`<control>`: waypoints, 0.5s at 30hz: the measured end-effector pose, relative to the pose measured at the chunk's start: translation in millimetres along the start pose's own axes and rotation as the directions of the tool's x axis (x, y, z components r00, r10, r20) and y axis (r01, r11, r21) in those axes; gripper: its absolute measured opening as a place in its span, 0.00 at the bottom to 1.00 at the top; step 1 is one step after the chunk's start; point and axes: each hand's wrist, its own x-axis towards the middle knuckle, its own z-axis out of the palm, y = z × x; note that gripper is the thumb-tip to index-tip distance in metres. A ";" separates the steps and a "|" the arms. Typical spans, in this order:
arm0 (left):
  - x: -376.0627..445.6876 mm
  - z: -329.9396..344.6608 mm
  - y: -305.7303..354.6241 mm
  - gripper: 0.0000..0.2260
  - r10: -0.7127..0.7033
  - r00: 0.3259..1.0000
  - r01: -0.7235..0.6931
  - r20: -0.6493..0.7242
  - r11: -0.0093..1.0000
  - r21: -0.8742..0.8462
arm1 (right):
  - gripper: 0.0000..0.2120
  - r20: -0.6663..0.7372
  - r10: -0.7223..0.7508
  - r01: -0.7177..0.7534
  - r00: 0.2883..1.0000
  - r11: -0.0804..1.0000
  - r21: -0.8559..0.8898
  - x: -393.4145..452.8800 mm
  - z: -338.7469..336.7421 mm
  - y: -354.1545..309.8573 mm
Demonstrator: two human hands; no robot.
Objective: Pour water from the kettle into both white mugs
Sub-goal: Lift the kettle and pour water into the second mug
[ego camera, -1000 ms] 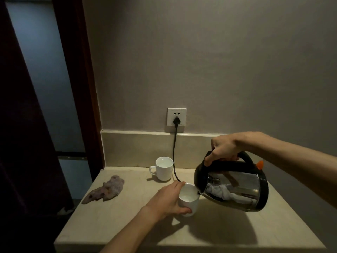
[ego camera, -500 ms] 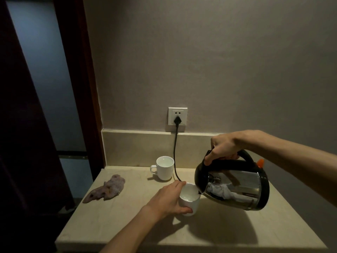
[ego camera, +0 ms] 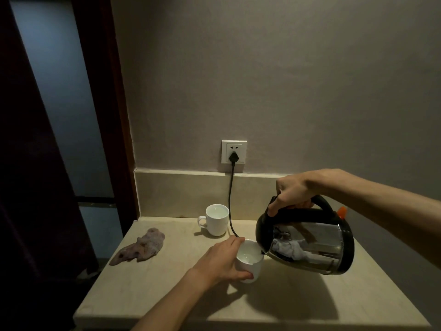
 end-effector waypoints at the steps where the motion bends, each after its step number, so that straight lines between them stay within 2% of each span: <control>1: 0.0 -0.1 -0.2 0.43 0.002 1.000 -0.002 0.001 1.000 0.000 | 0.19 -0.001 0.000 0.000 1.000 1.000 -0.006 -0.1 -0.4 -0.6; 15: 0.0 0.8 -0.3 0.42 -0.003 1.000 0.003 0.000 1.000 0.001 | 0.19 0.018 0.001 -0.001 1.000 1.000 -0.022 -1.4 -2.1 -6.2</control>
